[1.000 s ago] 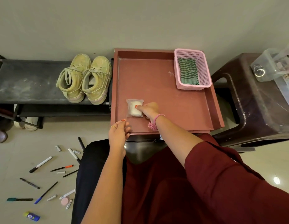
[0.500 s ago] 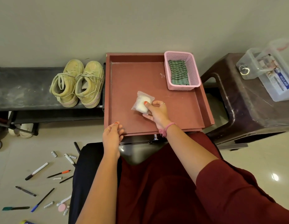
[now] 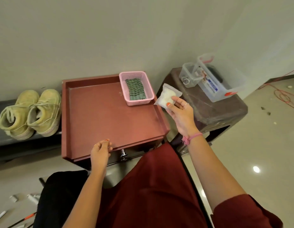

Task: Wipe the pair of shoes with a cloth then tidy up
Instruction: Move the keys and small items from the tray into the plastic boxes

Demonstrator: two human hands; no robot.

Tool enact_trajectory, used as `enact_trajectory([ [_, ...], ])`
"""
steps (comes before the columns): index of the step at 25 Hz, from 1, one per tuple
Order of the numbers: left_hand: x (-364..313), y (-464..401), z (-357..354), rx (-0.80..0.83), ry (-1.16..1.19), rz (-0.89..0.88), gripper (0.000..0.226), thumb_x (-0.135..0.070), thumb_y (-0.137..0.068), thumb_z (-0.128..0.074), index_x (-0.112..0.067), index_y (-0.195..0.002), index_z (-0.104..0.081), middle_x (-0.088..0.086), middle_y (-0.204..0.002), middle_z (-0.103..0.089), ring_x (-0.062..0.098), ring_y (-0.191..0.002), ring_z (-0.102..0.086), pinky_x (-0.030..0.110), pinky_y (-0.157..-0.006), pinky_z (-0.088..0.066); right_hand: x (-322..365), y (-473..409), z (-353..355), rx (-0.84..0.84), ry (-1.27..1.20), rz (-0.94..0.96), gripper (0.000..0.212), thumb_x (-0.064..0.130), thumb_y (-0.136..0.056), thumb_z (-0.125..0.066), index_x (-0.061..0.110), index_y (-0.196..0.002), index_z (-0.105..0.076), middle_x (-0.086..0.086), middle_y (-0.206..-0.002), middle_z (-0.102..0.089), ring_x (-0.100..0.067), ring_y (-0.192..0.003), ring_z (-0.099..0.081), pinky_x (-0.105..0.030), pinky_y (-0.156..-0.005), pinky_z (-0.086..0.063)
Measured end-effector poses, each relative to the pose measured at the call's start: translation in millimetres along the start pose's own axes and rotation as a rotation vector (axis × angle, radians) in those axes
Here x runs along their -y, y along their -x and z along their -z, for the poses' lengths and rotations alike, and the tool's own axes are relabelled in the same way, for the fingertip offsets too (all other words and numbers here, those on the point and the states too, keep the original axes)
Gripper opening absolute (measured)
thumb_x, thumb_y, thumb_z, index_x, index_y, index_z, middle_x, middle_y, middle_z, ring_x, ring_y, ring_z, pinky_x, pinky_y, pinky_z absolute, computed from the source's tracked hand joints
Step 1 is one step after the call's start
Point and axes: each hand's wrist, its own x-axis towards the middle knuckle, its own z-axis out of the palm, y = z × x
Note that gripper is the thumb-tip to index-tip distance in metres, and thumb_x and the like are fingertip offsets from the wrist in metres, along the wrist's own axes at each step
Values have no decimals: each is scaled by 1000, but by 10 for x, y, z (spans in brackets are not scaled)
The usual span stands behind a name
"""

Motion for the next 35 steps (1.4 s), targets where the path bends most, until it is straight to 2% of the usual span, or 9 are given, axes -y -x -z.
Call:
enact_trajectory([
  [5, -301, 221, -805, 162, -43, -72, 15, -17, -99, -49, -12, -105, -62, -3, -88, -64, 10, -76, -58, 23, -66, -44, 727, -167, 765, -149, -65, 87, 31, -3, -85, -64, 7, -114, -59, -5, -112, -61, -18, -103, -62, -31, -87, -55],
  [12, -653, 463, -1913, 336, -86, -117, 15, -14, -96, -50, -17, -94, -65, -1, -83, -65, 11, -74, -58, 25, -64, -43, 1483, -856, 1697, -373, 36, 168, 16, 0, -86, -62, 12, -96, -64, -8, -111, -60, -22, -105, -61, -26, -81, -56],
  [17, -849, 586, -2631, 442, -204, -227, 19, -16, -97, -49, -16, -98, -68, -2, -92, -66, 7, -76, -60, 20, -69, -43, 1658, -1383, 2108, -446, 194, 91, 8, 4, -86, -60, 11, -88, -64, -14, -115, -62, -26, -104, -64, -28, -79, -57],
  [20, -1021, 621, -2997, 507, -336, -353, 19, -21, -98, -50, -16, -108, -65, -5, -100, -65, 4, -83, -61, 12, -69, -42, 1686, -1609, 2221, -455, 415, 63, 10, 7, -85, -58, 5, -90, -66, -19, -102, -67, -28, -89, -69, -32, -77, -58],
  [22, -1126, 630, -3275, 537, -456, -490, 21, -25, -98, -51, -18, -115, -61, -3, -112, -62, 5, -92, -59, 12, -81, -42, 1708, -1729, 2221, -457, 641, 71, 13, 8, -82, -59, 2, -90, -69, -18, -93, -69, -24, -78, -66, -29, -69, -54],
  [25, -1217, 613, -3679, 563, -672, -736, 40, -28, -97, -53, -22, -136, -49, 0, -140, -44, 10, -118, -52, 20, -99, -39, 1696, -1927, 2131, -427, 1017, 86, 15, 9, -83, -61, -2, -89, -69, -12, -86, -64, -22, -79, -60, -26, -60, -46],
  [29, -1235, 484, -4051, 570, -955, -975, 59, -39, -97, -51, -31, -150, -27, -2, -161, -12, 20, -147, -17, 39, -114, -28, 1638, -2144, 1992, -306, 1365, 54, 8, 7, -85, -61, 0, -87, -64, -12, -89, -63, -28, -87, -62, -27, -64, -44],
  [32, -1215, 433, -4147, 605, -1050, -1016, 58, -46, -98, -44, -31, -151, -25, -3, -162, -6, 20, -148, -16, 41, -116, -25, 1569, -2197, 1928, -252, 1509, 13, 14, 14, -89, -60, 8, -77, -56, -6, -78, -54, -24, -82, -55, -27, -61, -36],
  [35, -1159, 429, -4168, 626, -1052, -987, 58, -49, -98, -41, -29, -151, -26, -5, -162, -6, 19, -148, -18, 44, -116, -23, 1502, -2198, 1954, -176, 1600, -15, 14, 25, -91, -59, 13, -85, -56, -6, -86, -58, -20, -79, -51, -27, -66, -30],
])
